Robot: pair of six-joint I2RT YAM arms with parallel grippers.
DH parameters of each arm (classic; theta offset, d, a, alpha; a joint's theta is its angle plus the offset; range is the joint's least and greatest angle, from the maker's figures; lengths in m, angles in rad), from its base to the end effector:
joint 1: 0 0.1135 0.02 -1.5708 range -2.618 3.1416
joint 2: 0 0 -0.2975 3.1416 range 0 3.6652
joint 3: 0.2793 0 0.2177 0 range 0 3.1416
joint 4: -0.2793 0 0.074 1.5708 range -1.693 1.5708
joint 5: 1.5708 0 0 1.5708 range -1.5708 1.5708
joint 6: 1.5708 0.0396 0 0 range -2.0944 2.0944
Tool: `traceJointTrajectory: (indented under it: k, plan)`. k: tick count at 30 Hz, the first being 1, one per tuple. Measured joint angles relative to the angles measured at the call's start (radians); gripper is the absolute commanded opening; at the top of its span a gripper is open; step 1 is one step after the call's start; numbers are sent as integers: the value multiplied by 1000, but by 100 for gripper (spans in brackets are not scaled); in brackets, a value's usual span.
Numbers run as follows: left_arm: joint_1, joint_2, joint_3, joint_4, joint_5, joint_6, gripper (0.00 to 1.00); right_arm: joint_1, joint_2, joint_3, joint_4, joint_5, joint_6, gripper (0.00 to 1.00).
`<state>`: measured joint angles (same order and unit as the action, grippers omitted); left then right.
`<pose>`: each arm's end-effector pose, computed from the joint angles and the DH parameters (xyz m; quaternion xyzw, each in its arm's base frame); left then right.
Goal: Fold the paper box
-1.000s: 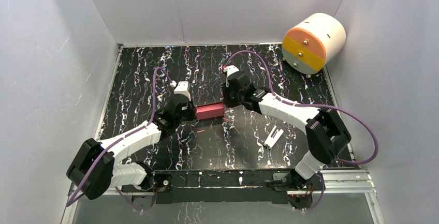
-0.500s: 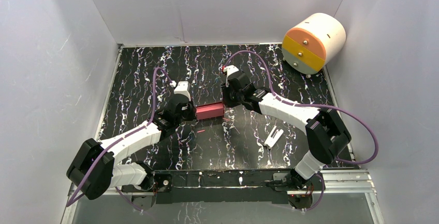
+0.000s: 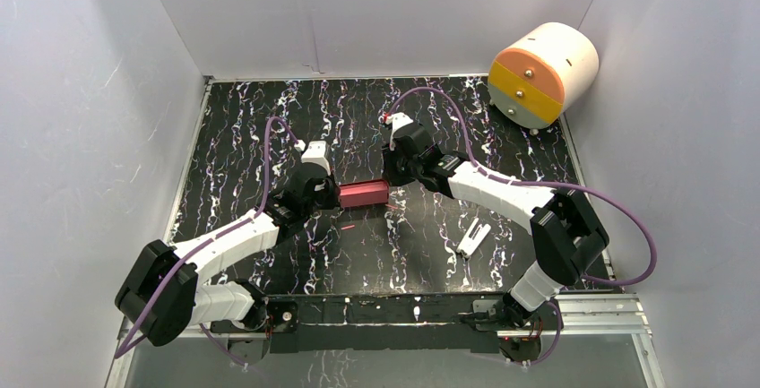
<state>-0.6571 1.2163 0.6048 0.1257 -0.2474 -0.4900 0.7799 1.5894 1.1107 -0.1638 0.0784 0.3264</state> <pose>0.1816 -0.1279 0.2690 0.0075 0.8522 -0.1892 0.4877 0.2366 0.2297 0.2998 -0.1838 0.8746 0.2052 0.3990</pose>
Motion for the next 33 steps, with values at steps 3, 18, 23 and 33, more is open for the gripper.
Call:
traceJointTrajectory:
  k: [3,18,23,33]
  plan:
    - [-1,0,0,0,0,0,0,0,0,0,-4,8,7,19]
    - [-2,0,0,0,0,0,0,0,1,0,-16,18,15,25]
    - [-2,0,0,0,0,0,0,0,1,0,-17,20,15,23]
    - [-2,-1,0,-2,0,0,0,0,1,0,-18,9,14,21]
